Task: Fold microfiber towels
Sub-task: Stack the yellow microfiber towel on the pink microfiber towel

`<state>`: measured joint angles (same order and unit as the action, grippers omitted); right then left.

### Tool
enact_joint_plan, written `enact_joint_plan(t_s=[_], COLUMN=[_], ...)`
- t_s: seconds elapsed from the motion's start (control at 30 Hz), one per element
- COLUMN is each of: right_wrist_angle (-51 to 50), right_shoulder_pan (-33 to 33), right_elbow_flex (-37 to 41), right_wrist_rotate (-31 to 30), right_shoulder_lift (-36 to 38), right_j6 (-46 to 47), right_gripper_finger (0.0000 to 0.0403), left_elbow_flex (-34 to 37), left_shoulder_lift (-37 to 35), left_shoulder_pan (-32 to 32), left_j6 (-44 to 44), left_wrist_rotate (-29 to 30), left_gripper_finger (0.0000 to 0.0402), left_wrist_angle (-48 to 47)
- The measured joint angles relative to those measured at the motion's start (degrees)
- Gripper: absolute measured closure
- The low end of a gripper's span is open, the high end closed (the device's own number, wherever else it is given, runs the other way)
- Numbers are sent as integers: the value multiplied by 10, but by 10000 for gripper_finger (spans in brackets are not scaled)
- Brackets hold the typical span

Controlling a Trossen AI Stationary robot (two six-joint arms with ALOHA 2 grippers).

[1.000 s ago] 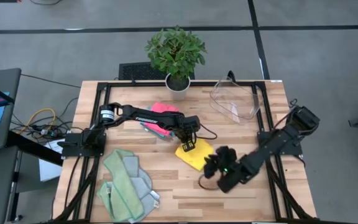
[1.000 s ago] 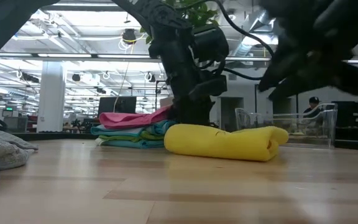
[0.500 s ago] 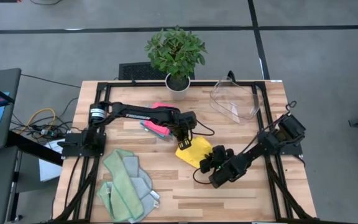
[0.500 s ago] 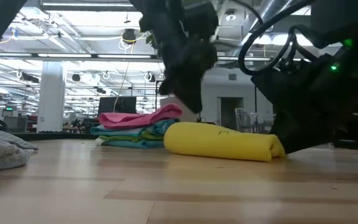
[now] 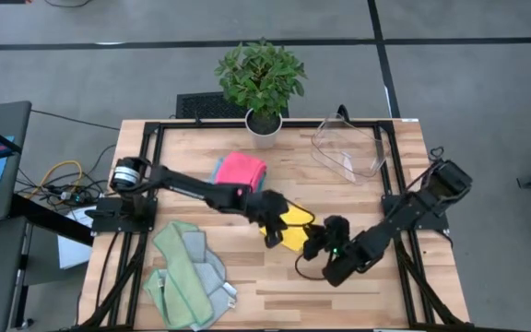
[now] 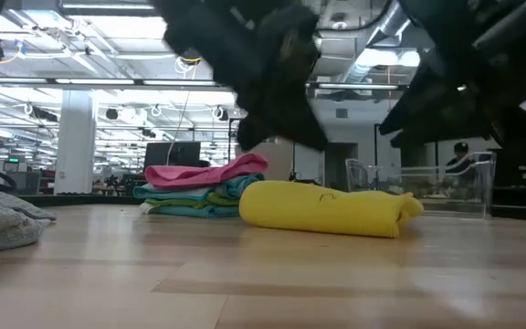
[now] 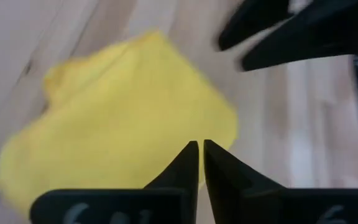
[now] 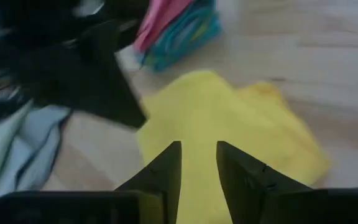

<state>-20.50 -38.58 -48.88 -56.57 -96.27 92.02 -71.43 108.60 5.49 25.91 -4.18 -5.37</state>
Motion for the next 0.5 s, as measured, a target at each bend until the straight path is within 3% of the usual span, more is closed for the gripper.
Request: enact_joint_plan(t_s=[0.17, 0.3, 0.5], right_wrist_angle=[64, 53, 46], right_shoulder_pan=[10, 29, 35], right_elbow_flex=[0, 0, -1], right_wrist_rotate=[34, 90, 105], right_shoulder_lift=[-70, -126, -125], right_j6=[-38, 25, 68], right_gripper_finger=[282, 287, 285], left_elbow_flex=[68, 95, 132], left_shoulder_lift=[0, 2, 2], left_shoulder_pan=[9, 7, 0], left_j6=[38, 42, 73], left_wrist_rotate=[51, 88, 131], left_gripper_finger=[398, 400, 401], left_wrist_angle=[51, 64, 68])
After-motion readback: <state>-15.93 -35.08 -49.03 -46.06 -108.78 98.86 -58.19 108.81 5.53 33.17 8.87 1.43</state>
